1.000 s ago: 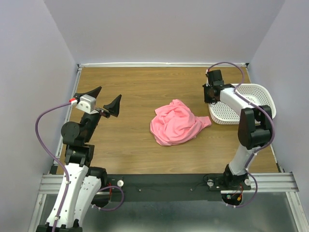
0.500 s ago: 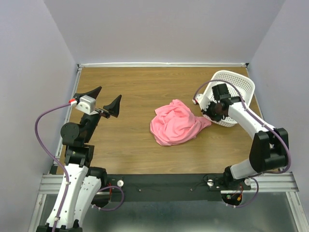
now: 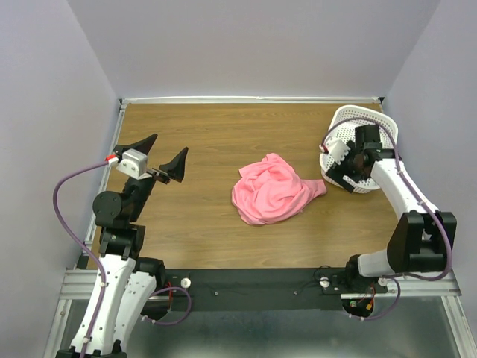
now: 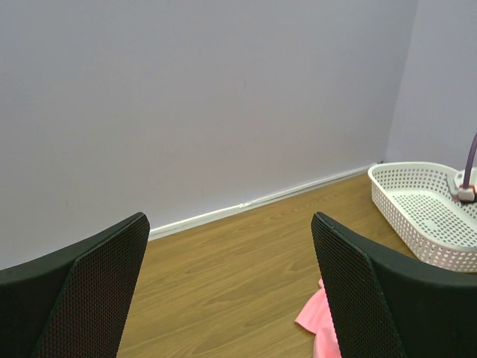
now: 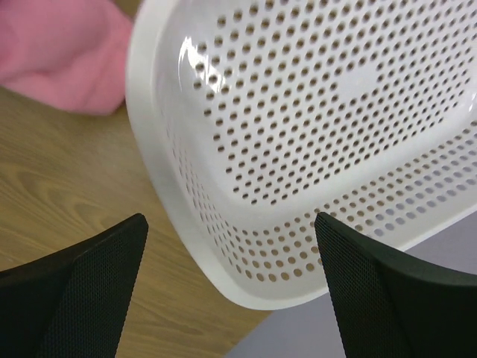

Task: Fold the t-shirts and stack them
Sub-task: Flatten the tshirt out

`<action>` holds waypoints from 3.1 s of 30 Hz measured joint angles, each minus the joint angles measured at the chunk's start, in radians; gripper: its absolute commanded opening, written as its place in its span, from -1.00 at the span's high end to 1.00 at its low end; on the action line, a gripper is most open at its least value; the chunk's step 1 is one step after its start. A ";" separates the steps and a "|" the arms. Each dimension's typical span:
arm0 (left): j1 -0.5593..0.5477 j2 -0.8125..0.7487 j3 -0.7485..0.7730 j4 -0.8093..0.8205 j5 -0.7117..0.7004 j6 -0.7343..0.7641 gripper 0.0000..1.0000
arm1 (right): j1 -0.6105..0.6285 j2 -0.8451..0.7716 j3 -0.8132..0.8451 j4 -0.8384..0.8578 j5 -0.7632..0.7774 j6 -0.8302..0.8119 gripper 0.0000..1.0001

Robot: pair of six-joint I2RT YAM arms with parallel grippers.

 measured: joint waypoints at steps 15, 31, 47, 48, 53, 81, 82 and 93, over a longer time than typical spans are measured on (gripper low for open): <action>-0.002 -0.003 0.000 0.000 0.000 0.000 -0.95 | 0.015 0.304 0.339 0.310 -0.053 1.001 -1.00; -0.002 0.008 0.000 0.000 0.000 0.000 -0.95 | 0.032 0.552 0.413 0.337 0.135 1.146 -0.90; -0.002 0.009 0.000 0.000 0.000 0.000 -0.95 | 0.033 0.563 0.450 0.283 0.059 0.958 0.40; -0.002 0.009 0.000 0.000 0.000 0.000 -0.95 | 0.033 0.564 0.456 0.284 0.056 0.962 0.46; -0.002 0.008 0.000 0.000 0.000 0.000 -0.95 | 0.031 0.564 0.463 0.280 0.077 0.930 0.59; -0.002 0.022 0.000 0.000 0.000 0.000 -0.97 | -0.001 0.792 0.775 0.255 0.279 0.823 0.75; -0.002 0.025 0.000 0.000 0.000 0.000 -0.97 | -0.004 0.794 0.779 0.255 0.280 0.821 0.75; -0.002 0.110 0.000 0.008 0.014 -0.047 -0.96 | -0.030 0.775 0.806 0.247 0.211 0.758 -0.36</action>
